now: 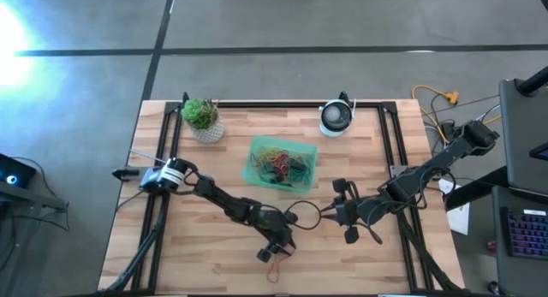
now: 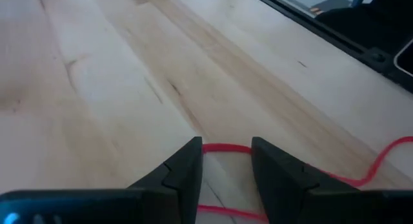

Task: Pick and place rubber bands into bin
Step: Put the red rubber band into the green bin

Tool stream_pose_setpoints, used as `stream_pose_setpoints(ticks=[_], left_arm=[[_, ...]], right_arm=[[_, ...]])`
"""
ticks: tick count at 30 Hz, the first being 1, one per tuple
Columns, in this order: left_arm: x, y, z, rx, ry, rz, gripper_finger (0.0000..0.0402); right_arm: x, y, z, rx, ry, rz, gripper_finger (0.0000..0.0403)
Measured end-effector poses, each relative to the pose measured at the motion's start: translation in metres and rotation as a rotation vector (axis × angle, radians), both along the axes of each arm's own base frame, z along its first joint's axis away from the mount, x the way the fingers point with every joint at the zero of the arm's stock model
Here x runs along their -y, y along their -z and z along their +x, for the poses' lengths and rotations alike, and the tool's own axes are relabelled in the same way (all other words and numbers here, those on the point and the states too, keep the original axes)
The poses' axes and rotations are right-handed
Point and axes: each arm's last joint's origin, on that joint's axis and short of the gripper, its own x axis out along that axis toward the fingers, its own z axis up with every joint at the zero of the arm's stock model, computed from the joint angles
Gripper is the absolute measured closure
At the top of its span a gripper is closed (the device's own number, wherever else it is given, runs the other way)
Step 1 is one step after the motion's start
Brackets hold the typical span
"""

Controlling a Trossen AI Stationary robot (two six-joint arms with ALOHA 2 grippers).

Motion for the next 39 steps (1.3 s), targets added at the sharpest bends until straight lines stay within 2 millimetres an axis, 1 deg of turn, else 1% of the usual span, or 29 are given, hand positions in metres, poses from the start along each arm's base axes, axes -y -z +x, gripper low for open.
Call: stream_pose_setpoints(ticks=[4, 8, 11, 18, 20, 23, 28, 32, 39], left_arm=[[-0.006, -0.001, 0.003, 0.005, -0.018, 0.001, 0.0283], [-0.006, -0.001, 0.002, -0.001, -0.021, -0.001, 0.0283], [-0.007, -0.003, 0.000, -0.036, -0.018, 0.008, 0.0283], [-0.010, -0.021, -0.011, -0.139, -0.022, 0.043, 0.0283], [-0.011, -0.032, -0.013, -0.123, -0.040, 0.051, 0.0283], [-0.009, -0.040, -0.014, -0.097, -0.054, 0.072, 0.0283], [-0.005, -0.037, -0.015, -0.073, -0.068, 0.138, 0.0283], [-0.006, -0.025, -0.013, -0.088, -0.125, 0.189, 0.0283], [-0.011, -0.025, -0.011, -0.093, -0.187, 0.194, 0.0283]], right_arm=[[0.000, 0.000, 0.000, 0.000, 0.000, 0.000, 0.0346], [0.000, 0.000, 0.000, -0.001, 0.002, 0.002, 0.0346], [0.000, 0.001, 0.000, -0.009, 0.002, -0.003, 0.0346], [0.001, 0.002, -0.001, -0.019, 0.001, -0.009, 0.0346], [0.001, 0.002, -0.001, -0.020, 0.001, -0.010, 0.0346], [0.001, 0.002, -0.001, -0.020, 0.001, -0.010, 0.0346], [0.001, 0.002, -0.001, -0.020, 0.001, -0.010, 0.0346], [0.001, 0.002, -0.001, -0.020, 0.001, -0.010, 0.0346], [0.001, 0.002, -0.001, -0.019, 0.001, -0.009, 0.0346]])
